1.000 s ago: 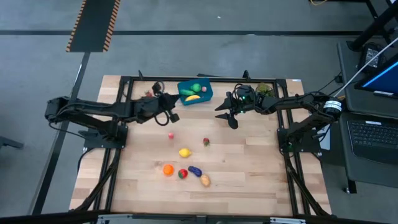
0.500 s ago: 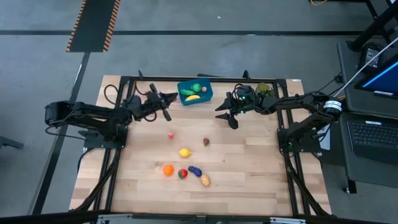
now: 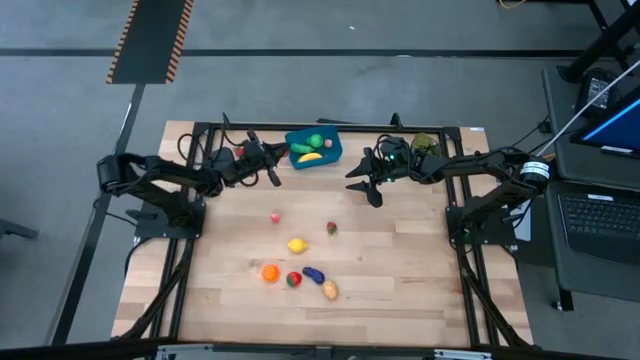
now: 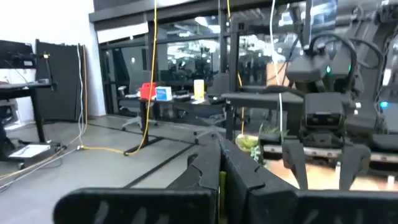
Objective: Pick and placing Produce into tupperware
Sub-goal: Put the strawberry into the blue bin
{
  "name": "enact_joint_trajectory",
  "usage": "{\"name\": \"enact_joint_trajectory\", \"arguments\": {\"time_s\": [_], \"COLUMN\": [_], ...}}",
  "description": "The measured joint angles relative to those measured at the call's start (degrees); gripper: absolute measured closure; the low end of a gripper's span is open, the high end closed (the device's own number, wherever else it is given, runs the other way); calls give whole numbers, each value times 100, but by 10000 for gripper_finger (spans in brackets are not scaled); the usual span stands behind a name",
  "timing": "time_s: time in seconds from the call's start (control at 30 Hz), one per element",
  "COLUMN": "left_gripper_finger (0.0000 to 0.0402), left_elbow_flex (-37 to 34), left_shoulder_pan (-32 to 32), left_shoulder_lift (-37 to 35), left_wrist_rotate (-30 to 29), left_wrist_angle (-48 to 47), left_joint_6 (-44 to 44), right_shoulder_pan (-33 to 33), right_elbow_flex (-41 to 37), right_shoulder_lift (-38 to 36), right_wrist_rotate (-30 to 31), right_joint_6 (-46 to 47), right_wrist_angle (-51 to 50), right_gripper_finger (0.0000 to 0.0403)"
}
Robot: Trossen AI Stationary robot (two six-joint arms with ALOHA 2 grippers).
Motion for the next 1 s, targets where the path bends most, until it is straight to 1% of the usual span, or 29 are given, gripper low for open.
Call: {"name": "enact_joint_trajectory", "arguments": {"time_s": [0.17, 0.27, 0.43, 0.63, 0.83, 1.0], "left_gripper_finger": [401, 401, 401, 401, 401, 401], "left_elbow_flex": [43, 238, 757, 1498, 2099, 2560], "left_shoulder_pan": [222, 323, 503, 761, 898, 1000], "left_shoulder_lift": [416, 606, 989, 1327, 1575, 1579], "left_wrist_rotate": [386, 613, 996, 1484, 1735, 1903], "left_wrist_angle": [754, 724, 599, -175, -800, -2069], "left_joint_6": [-110, -193, -205, -249, -247, -243], "right_shoulder_pan": [0, 0, 0, 0, 0, 0], "right_elbow_flex": [0, 0, 0, 0, 0, 0], "right_shoulder_lift": [0, 0, 0, 0, 0, 0], "right_wrist_rotate": [1, 0, 1, 2, 2, 2], "right_joint_6": [0, 0, -1, -2, -2, -22], "right_wrist_angle": [-4, -4, -9, -43, -62, -82], "right_gripper_finger": [220, 220, 220, 220, 220, 220]}}
